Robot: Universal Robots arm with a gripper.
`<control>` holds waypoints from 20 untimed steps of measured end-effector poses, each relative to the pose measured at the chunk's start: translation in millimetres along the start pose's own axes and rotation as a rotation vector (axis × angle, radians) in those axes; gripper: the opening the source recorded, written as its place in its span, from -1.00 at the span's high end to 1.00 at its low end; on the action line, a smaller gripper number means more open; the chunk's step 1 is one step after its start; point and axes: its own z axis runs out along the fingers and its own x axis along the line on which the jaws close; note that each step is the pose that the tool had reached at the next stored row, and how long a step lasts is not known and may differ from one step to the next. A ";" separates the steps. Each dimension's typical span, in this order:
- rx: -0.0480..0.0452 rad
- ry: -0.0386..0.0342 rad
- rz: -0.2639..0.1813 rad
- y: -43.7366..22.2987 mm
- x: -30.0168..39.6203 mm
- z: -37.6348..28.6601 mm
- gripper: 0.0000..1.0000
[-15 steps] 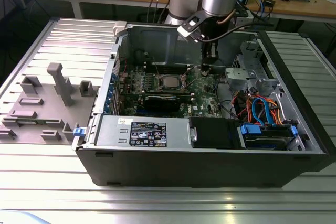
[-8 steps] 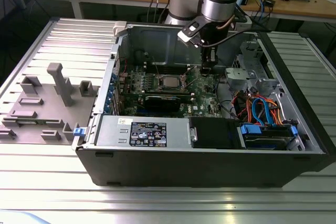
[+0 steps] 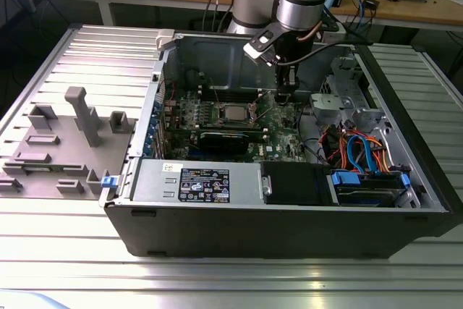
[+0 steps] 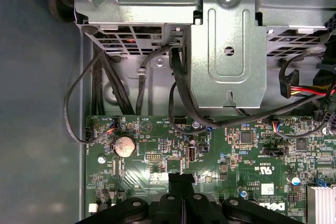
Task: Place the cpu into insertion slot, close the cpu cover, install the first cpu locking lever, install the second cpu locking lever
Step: 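Close the cpu cover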
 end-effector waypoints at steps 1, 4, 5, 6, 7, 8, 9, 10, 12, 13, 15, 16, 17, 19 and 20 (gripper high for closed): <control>0.0000 -0.0001 0.000 0.0 0.0 0.0 0.79; 0.0000 0.0000 0.000 0.0 0.0 0.0 0.79; 0.0000 -0.0001 0.000 0.0 0.0 0.0 0.79; 0.0000 -0.0001 0.000 0.0 0.0 0.0 0.79; 0.0000 0.0000 0.000 0.0 0.0 0.0 0.79; 0.0000 0.0000 0.000 0.0 0.0 0.0 0.79; 0.0000 -0.0001 0.000 -0.2 0.0 0.0 0.79; 0.0001 0.0000 0.000 -2.7 0.0 -0.1 0.79; 0.0000 0.0004 0.000 -8.8 -0.1 -0.3 0.79; 0.0001 0.0006 0.000 -10.2 0.0 -0.3 0.79; 0.0000 0.0007 0.000 -12.5 0.0 -0.4 0.79; 0.0000 0.0007 0.000 -13.1 0.0 -0.4 0.79; 0.0000 0.0007 0.000 -13.3 0.0 -0.4 0.79; 0.0000 0.0007 0.000 -13.6 0.0 -0.4 0.79; 0.0000 0.0006 0.000 -13.6 0.0 -0.4 0.79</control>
